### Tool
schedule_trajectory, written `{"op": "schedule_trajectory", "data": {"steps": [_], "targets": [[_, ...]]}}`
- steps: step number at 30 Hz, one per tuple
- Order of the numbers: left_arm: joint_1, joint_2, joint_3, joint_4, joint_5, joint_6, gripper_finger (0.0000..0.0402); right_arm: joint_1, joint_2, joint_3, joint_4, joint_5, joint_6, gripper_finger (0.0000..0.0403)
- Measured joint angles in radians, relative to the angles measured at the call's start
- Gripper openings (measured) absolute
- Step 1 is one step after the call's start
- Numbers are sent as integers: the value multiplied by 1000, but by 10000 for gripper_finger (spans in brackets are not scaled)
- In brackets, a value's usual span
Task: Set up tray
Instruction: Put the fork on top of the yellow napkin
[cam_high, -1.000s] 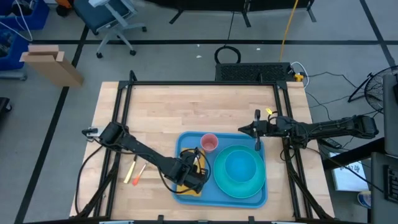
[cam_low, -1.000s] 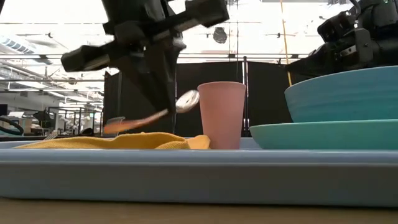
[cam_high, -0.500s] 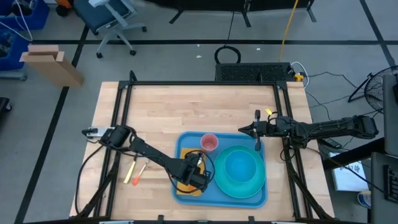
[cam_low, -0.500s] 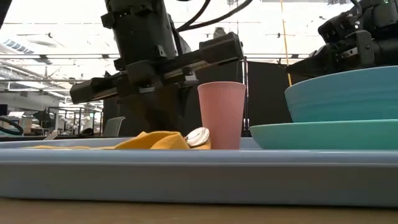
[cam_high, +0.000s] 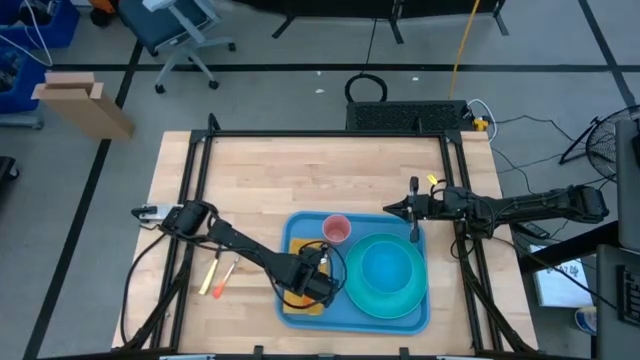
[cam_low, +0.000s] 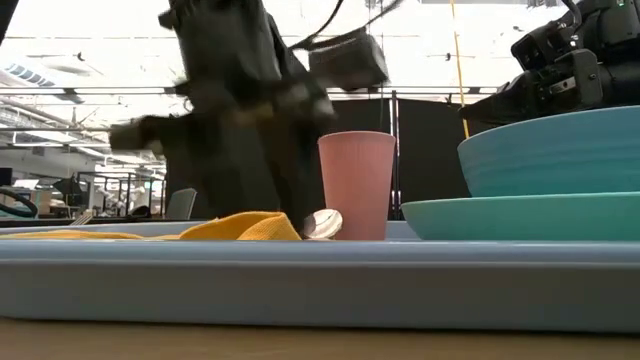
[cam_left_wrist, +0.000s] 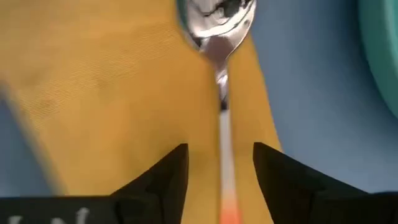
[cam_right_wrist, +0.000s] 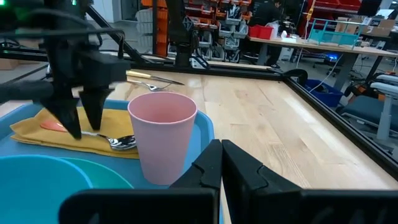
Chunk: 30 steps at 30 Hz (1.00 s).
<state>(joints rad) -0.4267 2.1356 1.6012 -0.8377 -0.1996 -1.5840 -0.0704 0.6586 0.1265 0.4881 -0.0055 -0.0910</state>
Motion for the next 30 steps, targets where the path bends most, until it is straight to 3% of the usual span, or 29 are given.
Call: {"op": "schedule_trajectory", "data": {"steps": [5,11,16,20,24,30], "targets": [[-34,-105,0,-120,3,80,198,0,1,0,-3,0,0,0],[-116,-264,3,-391,-115,228,199,0,-3,0,-15,-24,0,0],[-183,-334,-7,-739,-62,88,200,0,-4,0,-15,-57,1,0],[-221,-428,-125,-670,-56,30,200,0,-4,0,-19,-79,18,0],[-233,-480,-310,-618,75,-42,195,0,-4,0,-30,-81,39,0],[-257,-552,-568,-272,99,3,167,0,-4,0,-33,-104,53,0]]}}
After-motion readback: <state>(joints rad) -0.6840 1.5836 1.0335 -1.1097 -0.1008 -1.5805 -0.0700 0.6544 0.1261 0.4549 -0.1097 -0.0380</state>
